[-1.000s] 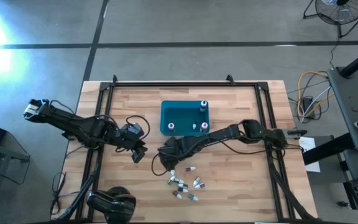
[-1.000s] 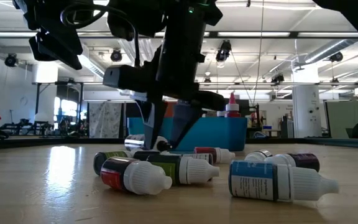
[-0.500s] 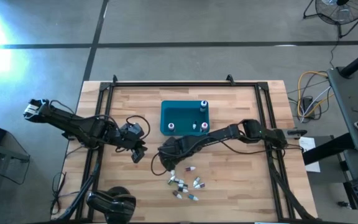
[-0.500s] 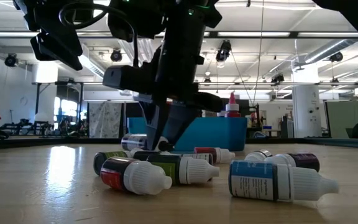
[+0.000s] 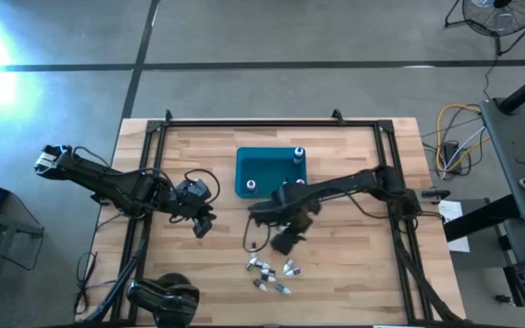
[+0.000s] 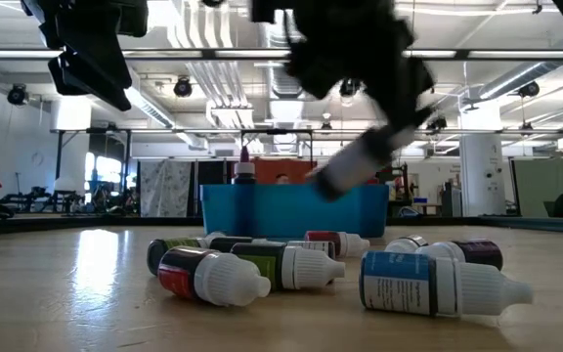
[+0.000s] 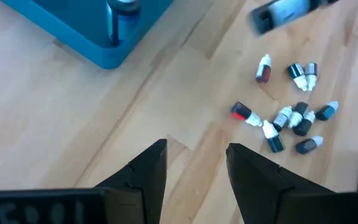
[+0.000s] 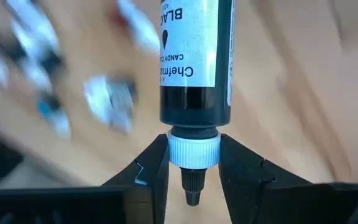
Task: Pick & Place food coloring
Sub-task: Put the black food coloring bottle into the blue bin
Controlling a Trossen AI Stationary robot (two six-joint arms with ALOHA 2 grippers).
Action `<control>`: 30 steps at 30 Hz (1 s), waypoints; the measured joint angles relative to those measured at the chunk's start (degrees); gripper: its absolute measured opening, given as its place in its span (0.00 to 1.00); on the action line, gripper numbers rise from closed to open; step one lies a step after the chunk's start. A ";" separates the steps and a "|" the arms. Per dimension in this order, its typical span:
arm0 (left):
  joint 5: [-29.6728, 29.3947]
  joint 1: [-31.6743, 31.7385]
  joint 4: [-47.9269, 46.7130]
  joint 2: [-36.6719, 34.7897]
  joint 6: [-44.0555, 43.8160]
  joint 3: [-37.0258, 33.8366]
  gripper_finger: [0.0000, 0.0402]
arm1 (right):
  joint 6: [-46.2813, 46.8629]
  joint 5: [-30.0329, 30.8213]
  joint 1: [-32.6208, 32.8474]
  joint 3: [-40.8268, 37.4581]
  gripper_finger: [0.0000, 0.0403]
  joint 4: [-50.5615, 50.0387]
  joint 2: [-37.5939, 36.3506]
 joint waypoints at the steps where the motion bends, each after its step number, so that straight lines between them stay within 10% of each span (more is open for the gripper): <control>1: -0.45 0.00 -0.01 0.00 0.00 0.00 0.35 | -0.50 -2.33 -0.34 -0.01 0.25 -3.24 -0.37; 30: -3.37 -0.02 4.59 0.00 -1.45 -0.04 0.35 | -5.46 -39.43 15.01 -28.44 0.27 -4.31 -1.59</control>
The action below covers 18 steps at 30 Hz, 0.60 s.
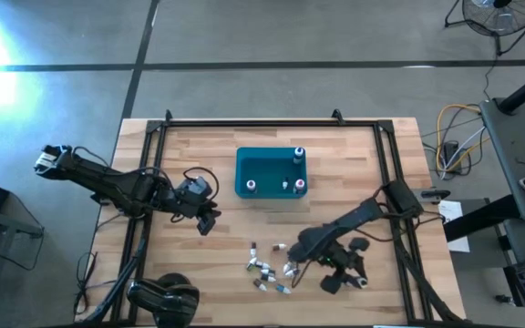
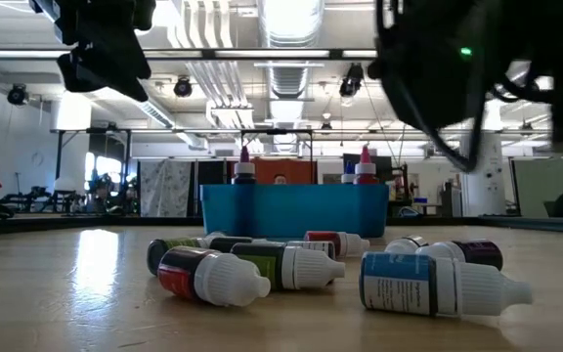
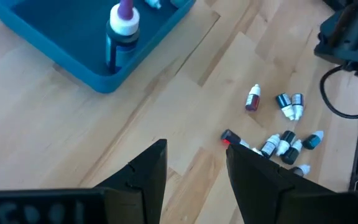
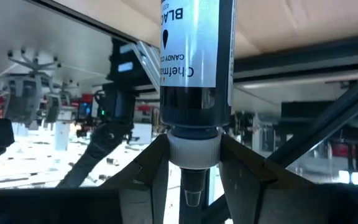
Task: Pick & Place food coloring
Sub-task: Put the black food coloring bottle into the blue bin
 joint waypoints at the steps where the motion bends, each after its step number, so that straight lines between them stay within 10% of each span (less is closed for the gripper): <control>1: 0.01 0.00 0.51 0.00 0.19 0.00 0.35 | 0.16 -0.36 0.31 -0.63 0.28 0.03 0.00; 18: 0.02 0.00 2.04 0.00 1.86 0.00 0.35 | -1.33 -0.75 1.39 -4.29 0.43 3.34 0.00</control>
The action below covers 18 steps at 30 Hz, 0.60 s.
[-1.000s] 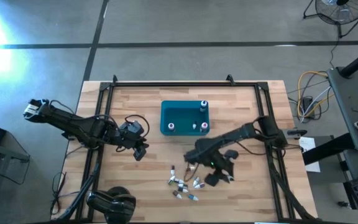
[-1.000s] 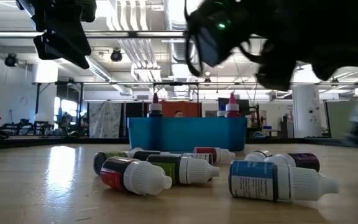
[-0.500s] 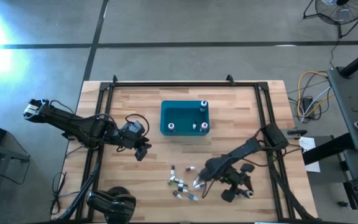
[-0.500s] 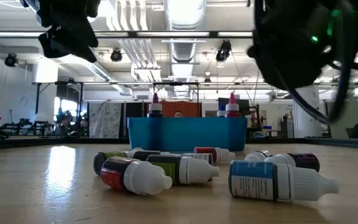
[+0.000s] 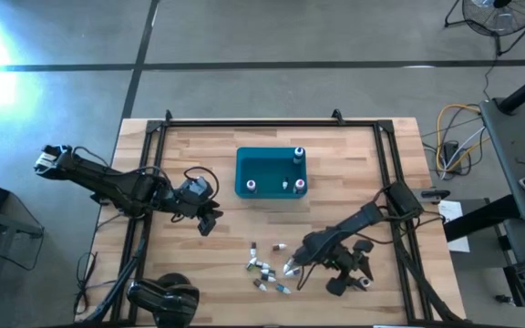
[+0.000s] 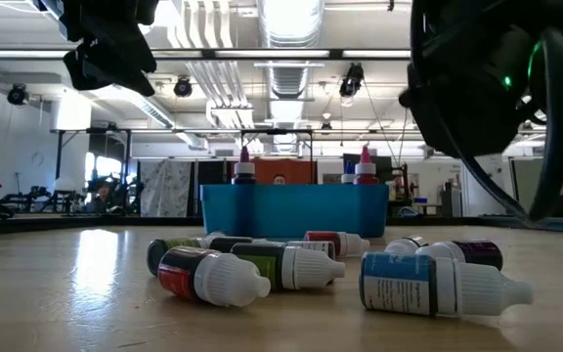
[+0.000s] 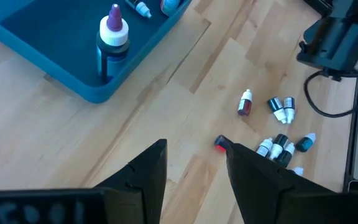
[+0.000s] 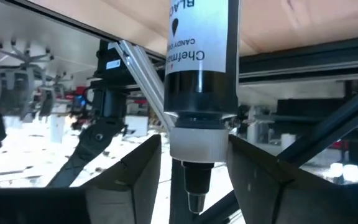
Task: Pick & Place food coloring
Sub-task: Put the black food coloring bottle into the blue bin
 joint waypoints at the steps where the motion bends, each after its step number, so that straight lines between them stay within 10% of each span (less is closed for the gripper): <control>1: -0.01 0.00 0.00 0.00 0.00 0.00 0.35 | 0.13 0.92 0.00 0.50 0.44 -0.02 -0.02; 18: 0.02 0.00 0.00 0.00 1.11 0.00 0.35 | 17.48 21.24 4.46 2.36 0.50 5.43 -11.44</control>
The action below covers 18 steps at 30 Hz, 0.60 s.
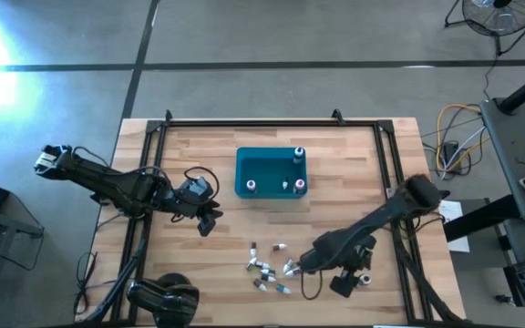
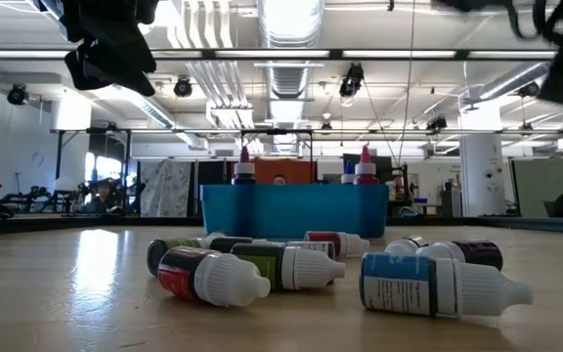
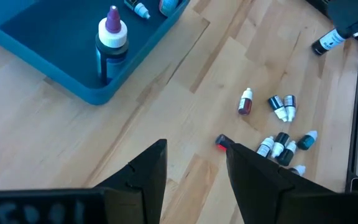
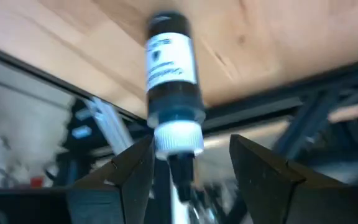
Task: Pick & Place food coloring
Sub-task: Put the black food coloring bottle into the blue bin
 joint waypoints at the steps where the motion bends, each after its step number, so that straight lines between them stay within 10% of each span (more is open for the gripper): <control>1: 0.01 0.01 -0.02 0.00 0.06 0.00 0.35 | 2.71 1.00 0.52 -0.22 0.50 1.70 -1.49; 12: 0.12 0.04 -0.02 0.02 0.71 0.00 0.35 | 26.02 22.84 9.89 -1.01 0.50 11.13 -12.41; 18: 0.24 0.02 0.00 0.02 0.48 0.00 0.35 | 49.58 24.84 16.67 -5.25 0.50 11.61 -17.05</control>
